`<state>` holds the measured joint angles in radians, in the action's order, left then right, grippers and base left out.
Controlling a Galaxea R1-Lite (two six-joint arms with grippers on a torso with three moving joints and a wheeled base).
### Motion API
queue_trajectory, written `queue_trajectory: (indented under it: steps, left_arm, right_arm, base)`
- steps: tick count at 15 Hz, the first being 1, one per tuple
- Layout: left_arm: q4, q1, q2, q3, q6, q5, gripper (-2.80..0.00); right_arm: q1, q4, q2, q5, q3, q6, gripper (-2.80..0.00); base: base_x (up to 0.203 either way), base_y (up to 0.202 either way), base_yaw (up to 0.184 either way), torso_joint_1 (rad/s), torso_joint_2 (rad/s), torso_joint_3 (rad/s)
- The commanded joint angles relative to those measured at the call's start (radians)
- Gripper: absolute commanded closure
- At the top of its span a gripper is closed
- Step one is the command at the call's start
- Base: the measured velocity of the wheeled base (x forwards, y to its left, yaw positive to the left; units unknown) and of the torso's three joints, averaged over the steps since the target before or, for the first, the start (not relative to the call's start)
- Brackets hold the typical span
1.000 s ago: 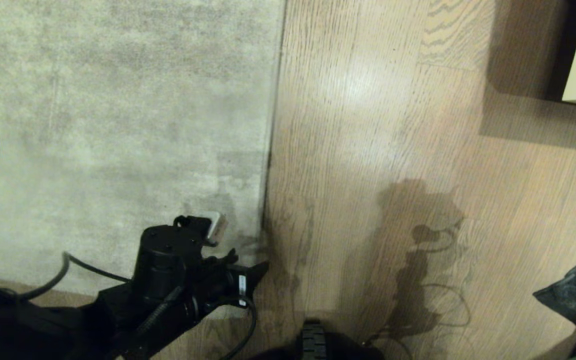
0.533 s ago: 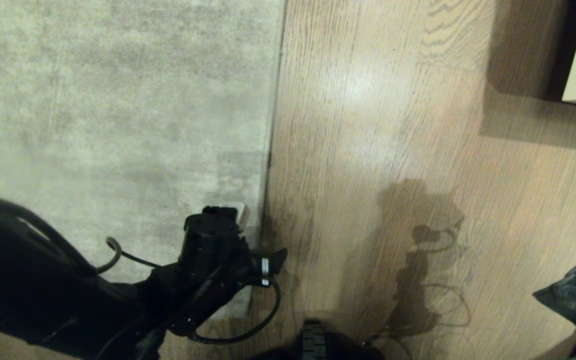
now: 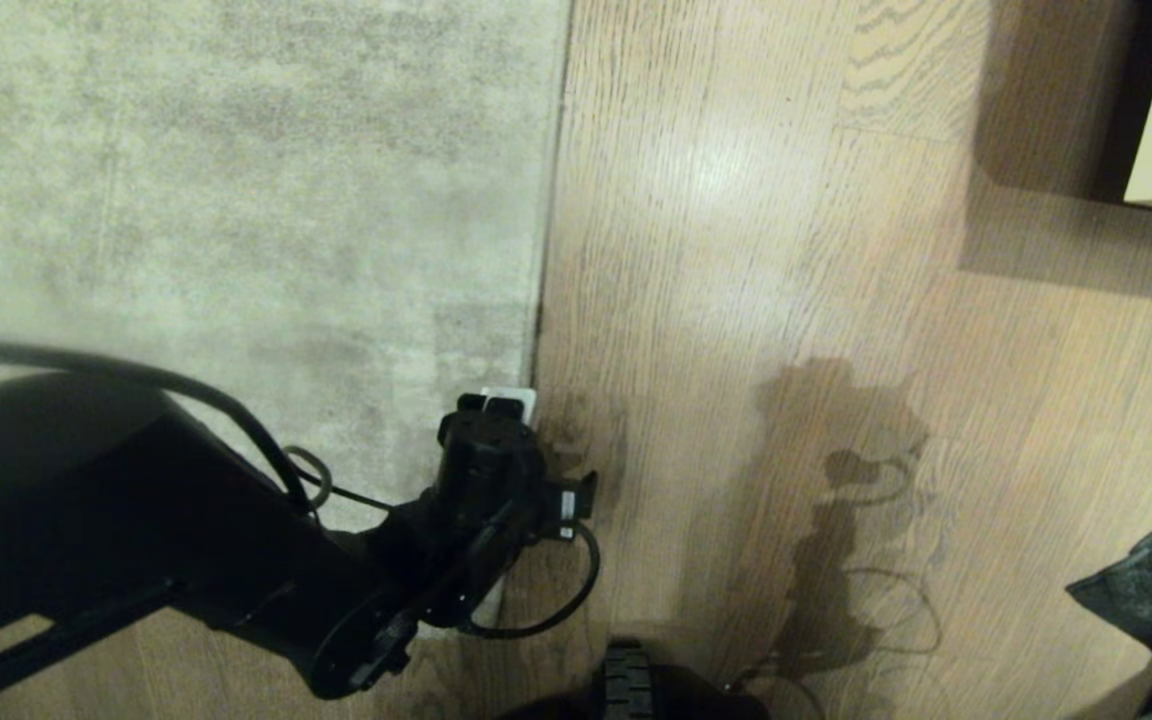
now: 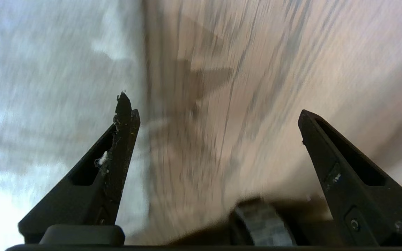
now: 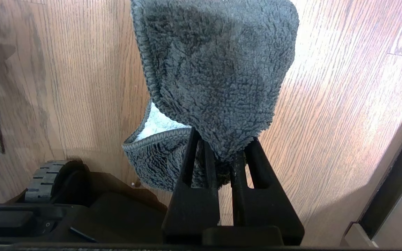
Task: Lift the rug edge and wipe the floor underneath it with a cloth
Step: Lift up the carpet
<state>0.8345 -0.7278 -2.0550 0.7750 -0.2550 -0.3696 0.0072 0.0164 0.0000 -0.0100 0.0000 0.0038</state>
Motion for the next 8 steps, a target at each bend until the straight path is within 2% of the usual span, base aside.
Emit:
queue_trajectory:
  steps: [1, 5, 8]
  left_arm:
    - [-0.004, -0.010, -0.055, 0.063, 0.035, -0.022, -2.80]
    - [-0.166, -0.019, -0.011, 0.086, 0.072, -0.035, -2.80]
    - [-0.229, -0.026, -0.008, 0.099, 0.080, -0.129, -2.80]
  right_arm:
    - [0.000, 0.000, 0.001, 0.000, 0.000, 0.000, 0.00]
    - [0.000, 0.000, 0.000, -0.001, 0.000, -0.001, 0.00]
    - [0.000, 0.000, 0.000, -0.001, 0.000, -0.001, 0.00]
  base:
    - [0.000, 0.000, 0.000, 0.000, 0.00, 0.000]
    - [0.000, 0.000, 0.000, 0.000, 0.00, 0.000]
    - [0.000, 0.000, 0.000, 0.000, 0.00, 0.000]
